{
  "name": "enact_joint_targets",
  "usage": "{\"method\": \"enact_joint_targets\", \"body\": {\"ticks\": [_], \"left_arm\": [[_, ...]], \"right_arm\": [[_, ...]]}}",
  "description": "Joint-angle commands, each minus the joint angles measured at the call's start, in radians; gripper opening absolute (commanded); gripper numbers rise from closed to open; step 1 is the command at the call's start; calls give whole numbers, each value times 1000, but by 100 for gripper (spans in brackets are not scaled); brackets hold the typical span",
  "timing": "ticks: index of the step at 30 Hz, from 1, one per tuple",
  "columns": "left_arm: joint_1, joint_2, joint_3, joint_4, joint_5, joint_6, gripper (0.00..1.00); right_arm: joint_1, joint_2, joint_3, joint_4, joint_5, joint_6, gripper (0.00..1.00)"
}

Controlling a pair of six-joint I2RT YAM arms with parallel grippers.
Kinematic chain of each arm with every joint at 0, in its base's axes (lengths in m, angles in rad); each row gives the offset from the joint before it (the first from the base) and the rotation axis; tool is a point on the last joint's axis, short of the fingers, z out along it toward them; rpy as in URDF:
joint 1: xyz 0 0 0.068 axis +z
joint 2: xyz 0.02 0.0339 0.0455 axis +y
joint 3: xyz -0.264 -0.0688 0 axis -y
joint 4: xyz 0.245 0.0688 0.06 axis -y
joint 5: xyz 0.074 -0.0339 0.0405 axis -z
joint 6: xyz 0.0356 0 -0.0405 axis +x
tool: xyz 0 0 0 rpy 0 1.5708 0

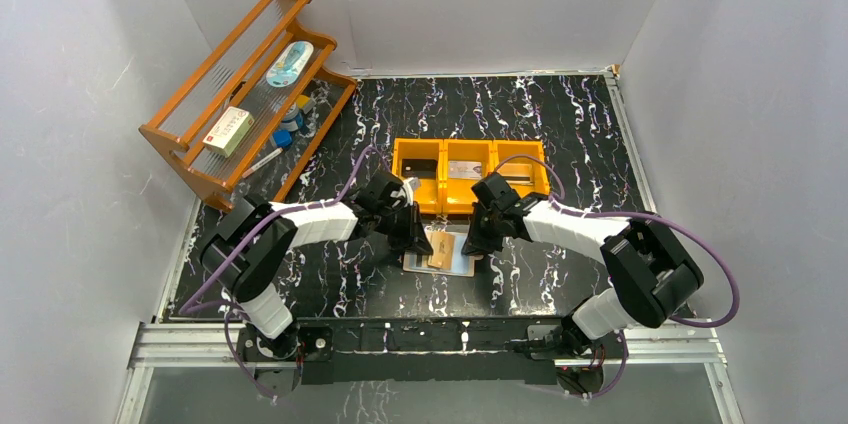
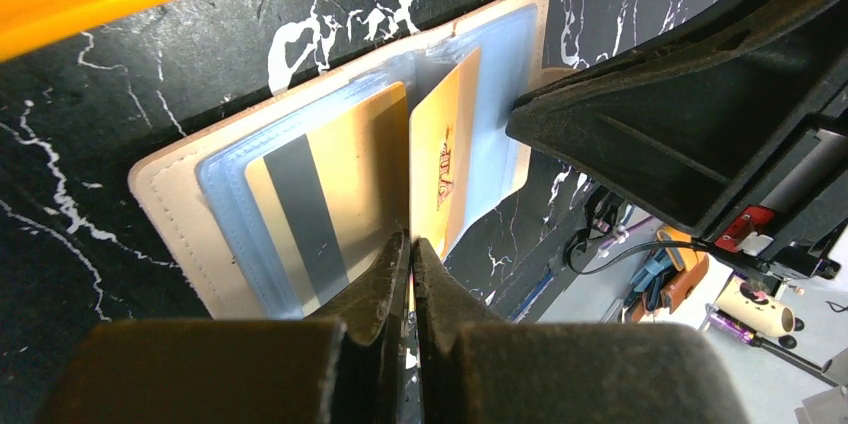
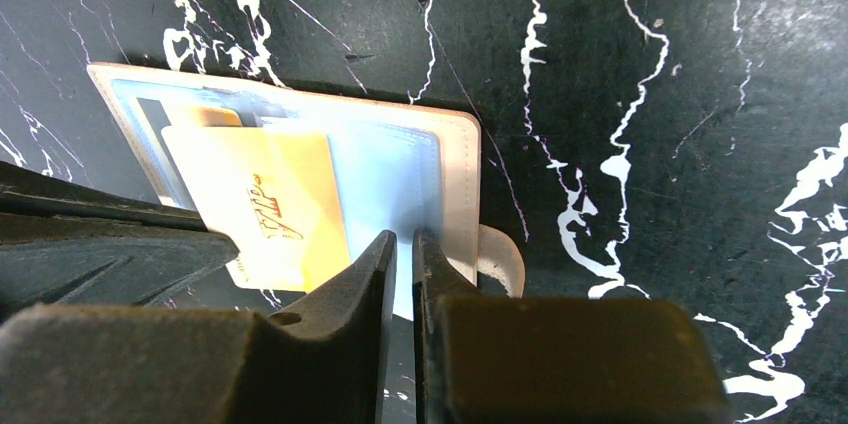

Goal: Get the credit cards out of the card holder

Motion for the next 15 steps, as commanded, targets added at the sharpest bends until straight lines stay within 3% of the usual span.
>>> {"method": "enact_joint_targets", "body": {"ticks": [1,9,15], "left_arm": [[16,-67,9,-33,2,19,0],[16,-63,-4,23,37,-13,0],[16,-59,-7,30,37,-19,0]], "right_arm": [[5,-24,19,-23,30,-32,22],[6,-85,74,132,-156,-107,32],[13,17,75,92,-112,-53,36]]}}
